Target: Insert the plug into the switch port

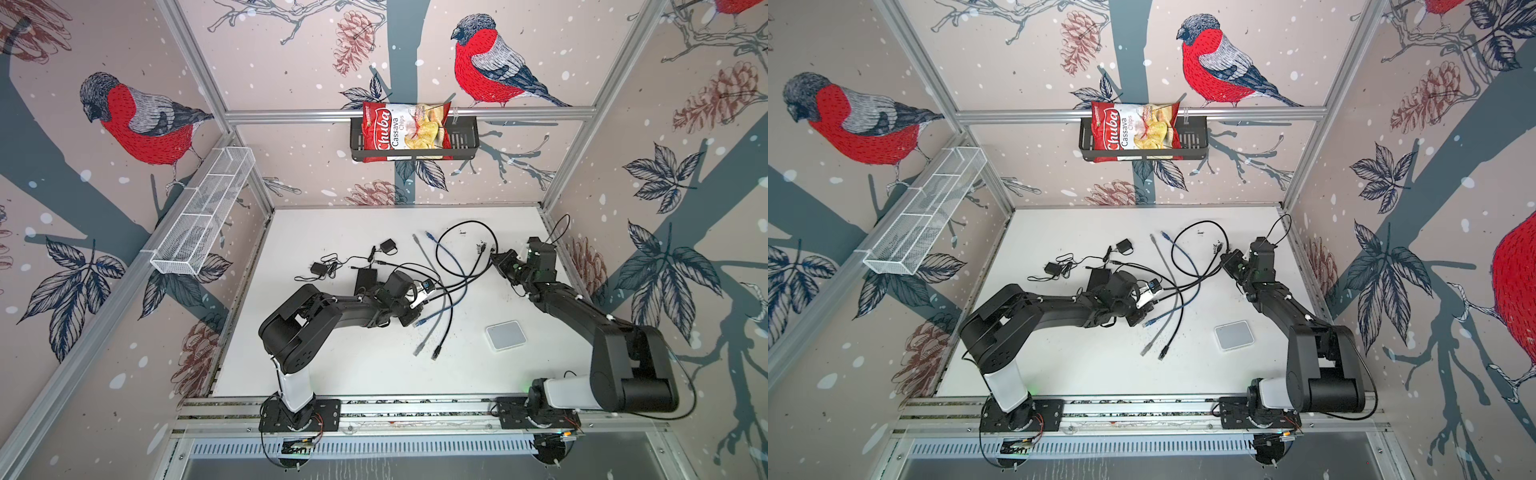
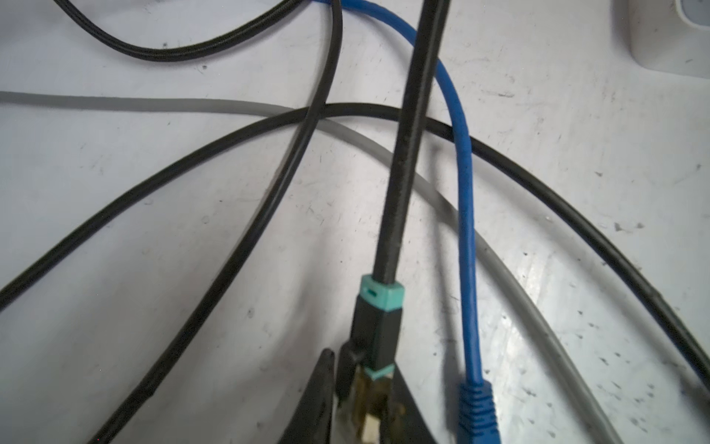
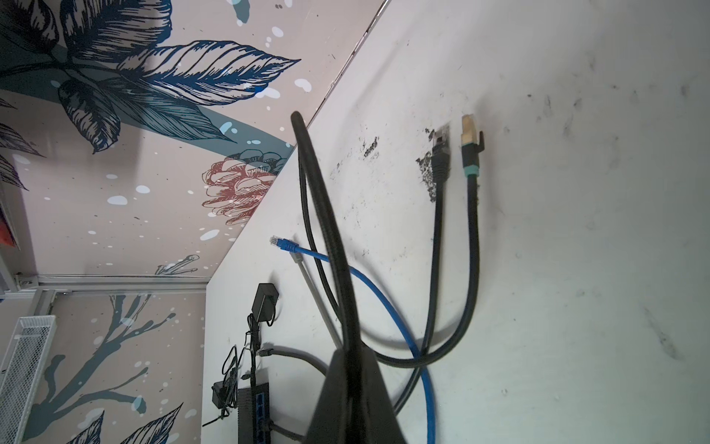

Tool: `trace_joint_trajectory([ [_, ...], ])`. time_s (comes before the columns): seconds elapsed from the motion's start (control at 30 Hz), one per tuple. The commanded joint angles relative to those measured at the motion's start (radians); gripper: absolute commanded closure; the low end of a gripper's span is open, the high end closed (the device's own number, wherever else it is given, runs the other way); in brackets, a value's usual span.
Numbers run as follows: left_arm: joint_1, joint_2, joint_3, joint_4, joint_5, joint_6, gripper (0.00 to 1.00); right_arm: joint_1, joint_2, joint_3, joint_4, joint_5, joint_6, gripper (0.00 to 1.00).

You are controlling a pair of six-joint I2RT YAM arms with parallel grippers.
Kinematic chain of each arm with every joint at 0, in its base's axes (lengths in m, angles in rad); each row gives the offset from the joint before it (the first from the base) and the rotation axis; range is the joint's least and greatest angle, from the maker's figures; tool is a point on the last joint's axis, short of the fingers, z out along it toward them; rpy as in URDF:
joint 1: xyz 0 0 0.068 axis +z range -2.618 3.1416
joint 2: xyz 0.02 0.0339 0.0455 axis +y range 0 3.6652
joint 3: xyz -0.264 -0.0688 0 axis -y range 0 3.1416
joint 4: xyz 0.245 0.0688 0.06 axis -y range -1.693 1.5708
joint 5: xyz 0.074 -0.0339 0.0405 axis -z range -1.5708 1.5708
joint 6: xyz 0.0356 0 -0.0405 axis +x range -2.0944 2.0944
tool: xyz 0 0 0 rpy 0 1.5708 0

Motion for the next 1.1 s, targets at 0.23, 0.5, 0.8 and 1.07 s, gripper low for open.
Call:
trace_joint_trajectory([
  [0.23, -0.005, -0.071, -0.083, 0.175, -0.125, -0.008, 0.98, 0.002, -0.012, 0.031, -0.092, 0.029, -0.086, 0.92],
  [0.5, -0.028, -0.124, -0.181, 0.294, -0.241, 0.052, 1.00, 0.009, -0.046, 0.065, -0.251, 0.081, -0.257, 0.74],
  [0.8, -0.068, -0.170, -0.311, 0.491, -0.353, 0.190, 1.00, 0.210, -0.063, 0.202, -0.353, 0.013, -0.699, 0.74],
  [1.07, -0.078, -0.217, -0.424, 0.723, -0.334, 0.273, 1.00, 0.330, 0.085, 0.328, -0.382, -0.214, -1.028, 0.67],
])
